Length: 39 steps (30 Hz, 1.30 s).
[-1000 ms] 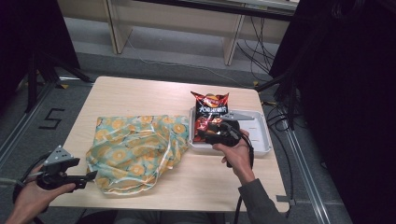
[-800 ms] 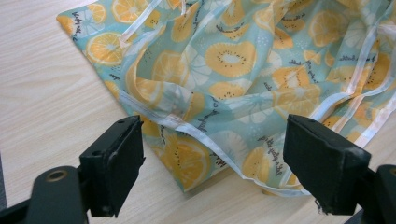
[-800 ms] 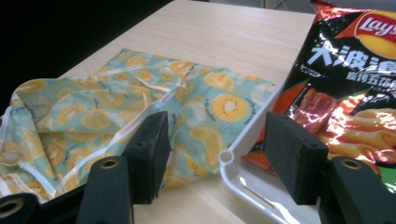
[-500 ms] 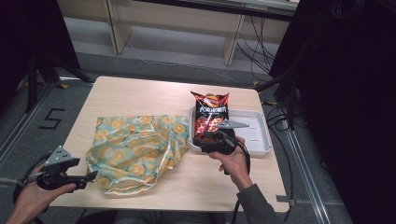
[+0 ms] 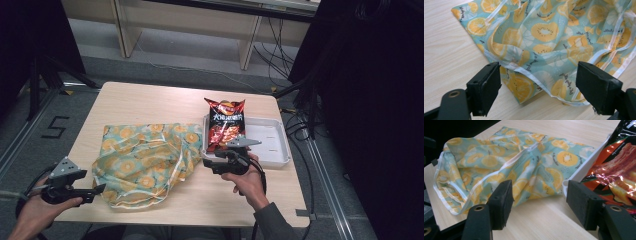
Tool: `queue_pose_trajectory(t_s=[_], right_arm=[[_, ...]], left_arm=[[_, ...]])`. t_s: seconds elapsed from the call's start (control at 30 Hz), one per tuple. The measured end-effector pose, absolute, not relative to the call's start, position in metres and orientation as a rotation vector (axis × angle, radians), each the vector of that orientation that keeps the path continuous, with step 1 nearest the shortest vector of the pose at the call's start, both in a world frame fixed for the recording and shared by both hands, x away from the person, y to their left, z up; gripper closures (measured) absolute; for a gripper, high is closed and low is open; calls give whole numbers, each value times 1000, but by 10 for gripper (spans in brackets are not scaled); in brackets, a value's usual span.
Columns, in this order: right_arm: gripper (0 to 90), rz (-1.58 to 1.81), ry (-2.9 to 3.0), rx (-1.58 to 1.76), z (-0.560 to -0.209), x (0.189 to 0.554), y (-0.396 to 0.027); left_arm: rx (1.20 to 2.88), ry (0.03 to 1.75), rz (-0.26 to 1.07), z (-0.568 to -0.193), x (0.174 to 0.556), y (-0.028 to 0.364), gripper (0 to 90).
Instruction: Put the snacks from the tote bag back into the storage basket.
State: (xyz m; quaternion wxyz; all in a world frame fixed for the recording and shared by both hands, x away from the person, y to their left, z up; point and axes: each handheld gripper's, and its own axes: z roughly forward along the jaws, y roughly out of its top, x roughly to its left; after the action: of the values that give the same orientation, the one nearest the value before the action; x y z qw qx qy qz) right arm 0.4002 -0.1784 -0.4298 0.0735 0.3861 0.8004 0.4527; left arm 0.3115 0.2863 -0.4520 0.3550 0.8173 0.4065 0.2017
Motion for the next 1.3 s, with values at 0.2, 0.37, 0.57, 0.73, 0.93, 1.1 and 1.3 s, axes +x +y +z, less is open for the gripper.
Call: queue_pose_trajectory(t_s=[0.2,0.37,0.57,0.73,0.93,1.1,1.3], right_arm=[[363,1351,2414,1135,-434,396,-178],[344,1350,2427,1125,-439,394,-179],[343,1321,2440,1081,-442,390,-180],[333,1294,2459,1103,-446,381,-181],[331,1260,2492,1105,-455,368,-187],[329,1258,2479,1118,-457,361,-192],[315,1167,2521,1095,-462,352,-193]], left_arm=[[2076,1135,467,-453,307,281,195],[2096,1112,483,-453,308,281,195],[2072,1122,467,-454,307,279,195],[2108,1102,489,-453,307,279,195],[2116,1081,477,-453,307,276,196],[2107,1092,465,-455,306,272,195],[2130,1055,475,-456,307,271,195]])
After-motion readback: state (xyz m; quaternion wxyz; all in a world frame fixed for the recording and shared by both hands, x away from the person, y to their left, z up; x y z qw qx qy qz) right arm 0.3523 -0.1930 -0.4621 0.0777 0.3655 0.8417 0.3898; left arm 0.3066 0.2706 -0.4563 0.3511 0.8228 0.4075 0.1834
